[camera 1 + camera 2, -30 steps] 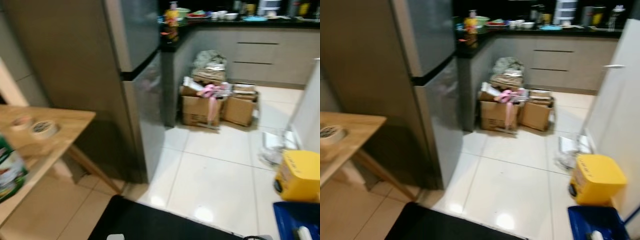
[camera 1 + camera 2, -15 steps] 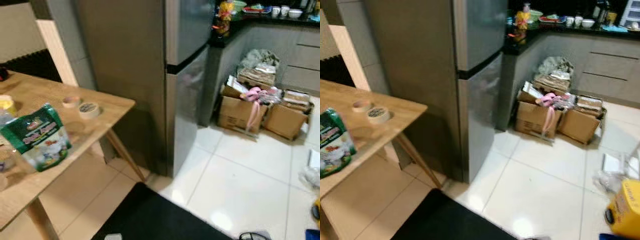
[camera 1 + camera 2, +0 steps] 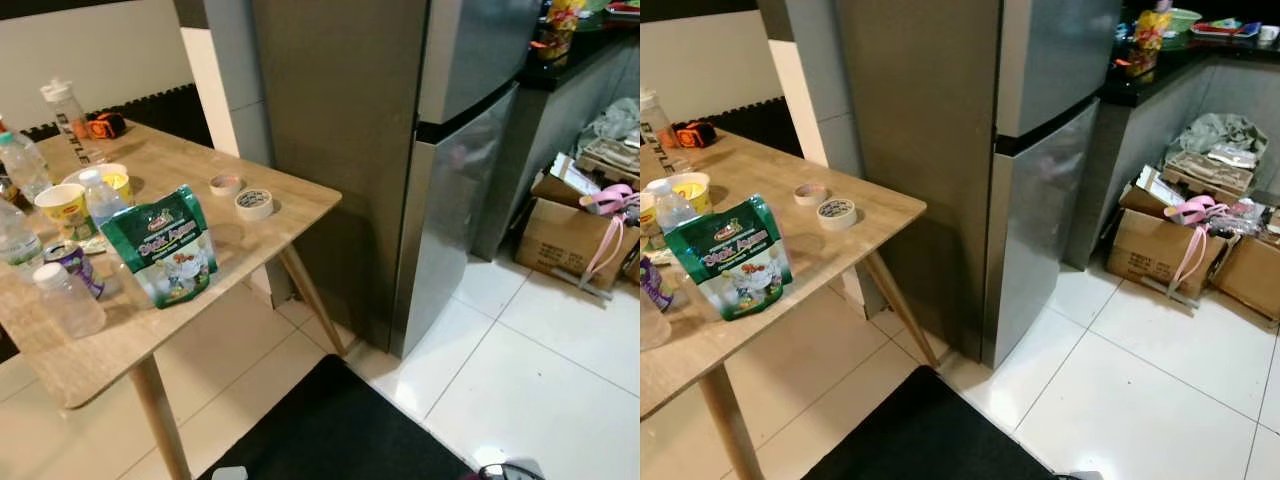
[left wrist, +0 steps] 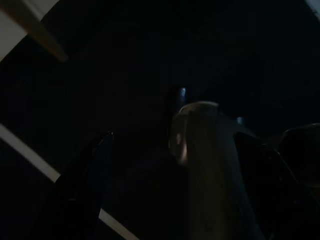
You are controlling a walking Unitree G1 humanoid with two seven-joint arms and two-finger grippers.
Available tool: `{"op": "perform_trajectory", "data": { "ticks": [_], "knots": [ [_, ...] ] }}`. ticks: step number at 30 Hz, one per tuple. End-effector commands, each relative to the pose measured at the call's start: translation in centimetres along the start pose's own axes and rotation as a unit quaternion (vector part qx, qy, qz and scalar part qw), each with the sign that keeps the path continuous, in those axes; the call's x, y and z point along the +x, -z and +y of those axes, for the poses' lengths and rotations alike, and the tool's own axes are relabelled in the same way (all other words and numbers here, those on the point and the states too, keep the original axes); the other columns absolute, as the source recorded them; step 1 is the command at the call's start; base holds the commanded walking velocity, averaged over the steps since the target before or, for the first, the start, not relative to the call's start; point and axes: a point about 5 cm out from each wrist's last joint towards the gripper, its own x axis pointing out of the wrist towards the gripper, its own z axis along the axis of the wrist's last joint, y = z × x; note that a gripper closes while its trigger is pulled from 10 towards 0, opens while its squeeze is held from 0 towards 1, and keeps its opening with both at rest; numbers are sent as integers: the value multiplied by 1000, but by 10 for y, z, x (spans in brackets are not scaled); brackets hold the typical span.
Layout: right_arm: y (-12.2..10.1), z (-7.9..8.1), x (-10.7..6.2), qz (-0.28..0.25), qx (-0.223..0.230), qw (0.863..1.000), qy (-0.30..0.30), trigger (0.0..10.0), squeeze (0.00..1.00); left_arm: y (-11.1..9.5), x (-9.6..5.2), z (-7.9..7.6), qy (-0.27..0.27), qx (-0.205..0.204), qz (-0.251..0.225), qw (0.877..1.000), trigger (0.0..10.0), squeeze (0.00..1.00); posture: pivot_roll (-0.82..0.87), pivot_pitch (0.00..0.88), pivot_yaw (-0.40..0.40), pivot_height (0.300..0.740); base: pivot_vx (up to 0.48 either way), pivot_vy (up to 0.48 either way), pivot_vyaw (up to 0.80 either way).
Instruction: Restocking fridge
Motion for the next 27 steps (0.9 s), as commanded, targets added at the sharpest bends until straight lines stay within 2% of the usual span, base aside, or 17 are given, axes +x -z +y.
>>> {"op": "perform_trajectory", "data": {
  "ticks": [1, 18, 27],
  "knots": [
    [-3, -1, 0, -6, 2, 1000, 3, 10000, 0, 3, -1, 2, -1, 1, 6, 1000, 10000, 0, -73, 0, 11, 740, 0, -274, 0],
    [-3, 1, 1, -5, 0, 1000, -2, 10000, 0, 4, -1, 3, -1, 2, 9, 1000, 10000, 0, -71, 0, 13, 740, 0, -412, 0],
    [-1, 2, 0, -3, -2, 1000, -10, 10000, 0, 4, -2, 4, -2, 6, 9, 1000, 10000, 0, -70, 0, 14, 740, 0, -410, 780]
  ]
}}
